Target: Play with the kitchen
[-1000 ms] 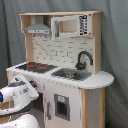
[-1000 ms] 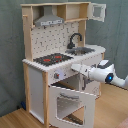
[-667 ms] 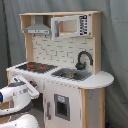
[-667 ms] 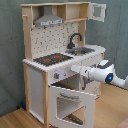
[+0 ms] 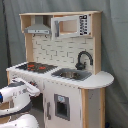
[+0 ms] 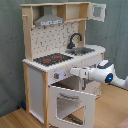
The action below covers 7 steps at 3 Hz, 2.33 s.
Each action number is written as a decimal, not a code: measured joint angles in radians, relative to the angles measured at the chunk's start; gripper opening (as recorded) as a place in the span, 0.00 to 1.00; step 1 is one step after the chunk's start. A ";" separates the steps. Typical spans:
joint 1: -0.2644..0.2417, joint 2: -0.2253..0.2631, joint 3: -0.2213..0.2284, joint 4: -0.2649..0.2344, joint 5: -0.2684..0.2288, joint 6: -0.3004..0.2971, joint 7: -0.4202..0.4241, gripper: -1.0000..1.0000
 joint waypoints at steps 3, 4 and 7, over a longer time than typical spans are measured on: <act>0.005 -0.002 0.003 0.004 0.000 -0.022 -0.357 0.00; 0.005 -0.002 0.004 0.004 0.000 -0.022 -0.465 0.00; 0.006 0.021 0.004 0.004 0.063 -0.008 -0.390 1.00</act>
